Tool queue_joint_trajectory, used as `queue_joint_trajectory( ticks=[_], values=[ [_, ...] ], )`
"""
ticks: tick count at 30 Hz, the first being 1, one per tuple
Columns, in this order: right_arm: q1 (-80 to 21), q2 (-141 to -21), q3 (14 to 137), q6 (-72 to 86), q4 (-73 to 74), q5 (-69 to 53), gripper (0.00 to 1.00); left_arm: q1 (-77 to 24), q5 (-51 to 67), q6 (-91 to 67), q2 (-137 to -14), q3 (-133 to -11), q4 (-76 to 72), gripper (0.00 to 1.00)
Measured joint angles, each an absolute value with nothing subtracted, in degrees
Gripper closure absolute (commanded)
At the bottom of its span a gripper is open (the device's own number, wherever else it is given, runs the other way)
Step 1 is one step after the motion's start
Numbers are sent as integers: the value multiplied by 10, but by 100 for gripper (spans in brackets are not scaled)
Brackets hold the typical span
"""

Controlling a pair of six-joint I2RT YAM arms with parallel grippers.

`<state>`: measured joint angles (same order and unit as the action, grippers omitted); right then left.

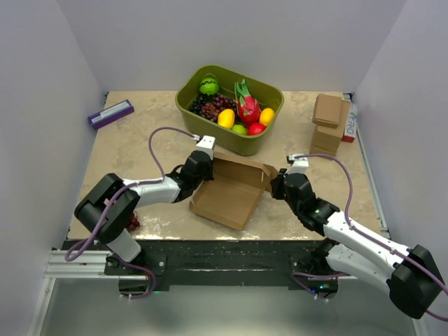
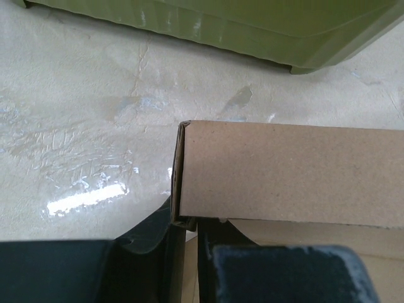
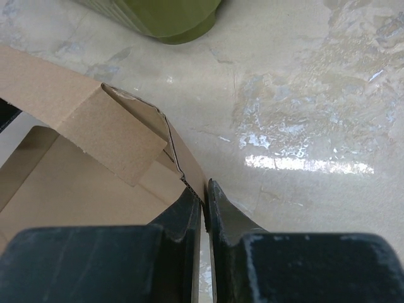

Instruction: Fold the paper box

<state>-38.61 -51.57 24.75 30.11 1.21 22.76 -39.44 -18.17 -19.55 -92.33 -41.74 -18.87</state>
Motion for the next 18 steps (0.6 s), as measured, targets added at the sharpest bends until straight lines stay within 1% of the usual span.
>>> queue_joint_trajectory(
  ticks=[5,7,8,10,12,14,15,16,18],
  values=[
    [-386,-516,243,305,3,227,100,-395,-198,-205,-941,-433,-192,100],
    [-386,-516,239,307,-3,228,98,-396,-200,-207,-941,-433,-192,100],
    [-386,-516,237,307,-5,228,96,-396,-201,-209,-941,-433,-193,98],
    [-386,-518,236,308,-10,228,91,-400,-206,-210,-941,-432,-196,89],
    [-386,-522,236,309,-11,230,88,-403,-210,-210,-941,-427,-204,74],
    [-386,-528,236,310,-13,232,84,-405,-213,-211,-938,-417,-216,64],
    [-385,-530,236,312,-13,232,82,-405,-214,-213,-935,-408,-217,61],
    [-386,-532,235,315,-13,232,78,-405,-214,-216,-933,-395,-217,55],
    [-385,-533,235,319,-13,233,75,-405,-211,-217,-927,-373,-213,50]
  ],
)
